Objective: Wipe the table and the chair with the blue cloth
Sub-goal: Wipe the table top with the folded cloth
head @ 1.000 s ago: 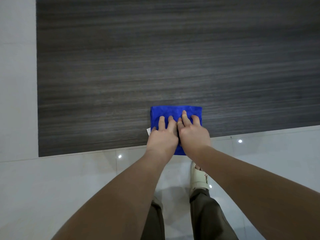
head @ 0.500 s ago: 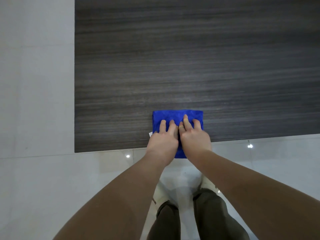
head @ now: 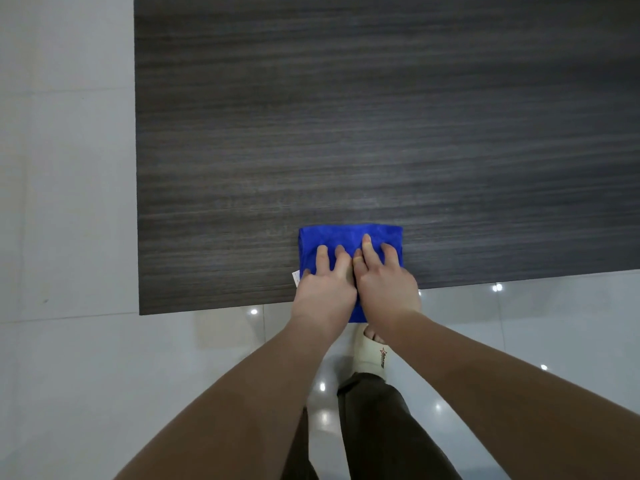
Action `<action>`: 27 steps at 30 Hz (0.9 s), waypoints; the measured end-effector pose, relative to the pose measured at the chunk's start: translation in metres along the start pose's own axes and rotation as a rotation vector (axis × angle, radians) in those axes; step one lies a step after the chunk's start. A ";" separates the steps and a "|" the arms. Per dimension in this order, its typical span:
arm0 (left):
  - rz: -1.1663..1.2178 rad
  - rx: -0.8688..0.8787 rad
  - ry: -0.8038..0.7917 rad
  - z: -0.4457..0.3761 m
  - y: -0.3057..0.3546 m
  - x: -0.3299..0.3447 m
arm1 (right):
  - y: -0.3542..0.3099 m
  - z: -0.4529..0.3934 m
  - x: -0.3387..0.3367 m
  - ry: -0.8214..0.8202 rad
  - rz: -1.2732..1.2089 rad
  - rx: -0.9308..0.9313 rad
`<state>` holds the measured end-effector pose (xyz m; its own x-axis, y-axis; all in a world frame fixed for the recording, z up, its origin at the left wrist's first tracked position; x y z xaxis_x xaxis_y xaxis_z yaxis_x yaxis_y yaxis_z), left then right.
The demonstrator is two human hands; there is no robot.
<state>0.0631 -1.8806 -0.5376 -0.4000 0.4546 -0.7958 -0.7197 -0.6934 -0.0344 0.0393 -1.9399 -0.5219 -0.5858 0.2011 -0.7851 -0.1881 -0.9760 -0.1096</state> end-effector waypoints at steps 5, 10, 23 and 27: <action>-0.027 0.016 0.073 0.002 -0.011 0.002 | -0.011 0.000 -0.001 -0.008 -0.007 0.026; -0.046 0.022 0.068 0.010 -0.045 0.010 | -0.044 -0.011 -0.001 0.011 -0.013 0.045; -0.018 0.008 0.079 0.025 -0.116 0.025 | -0.113 -0.036 -0.010 -0.023 0.025 0.024; 0.012 -0.023 0.070 0.031 -0.145 0.033 | -0.141 -0.045 -0.015 -0.025 0.026 -0.005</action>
<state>0.1364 -1.7478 -0.5407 -0.3677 0.4067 -0.8363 -0.7012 -0.7119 -0.0380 0.1102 -1.8087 -0.5221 -0.6102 0.1777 -0.7721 -0.1684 -0.9813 -0.0927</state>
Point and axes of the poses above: each hand's wrist, its own z-axis away from the middle knuckle, its own x-axis out of the palm, y = z × x, the point moved 9 cm from there along -z, towards the middle knuckle, and after that the axes turned 11 degrees about -x, right-handed, at the moved point
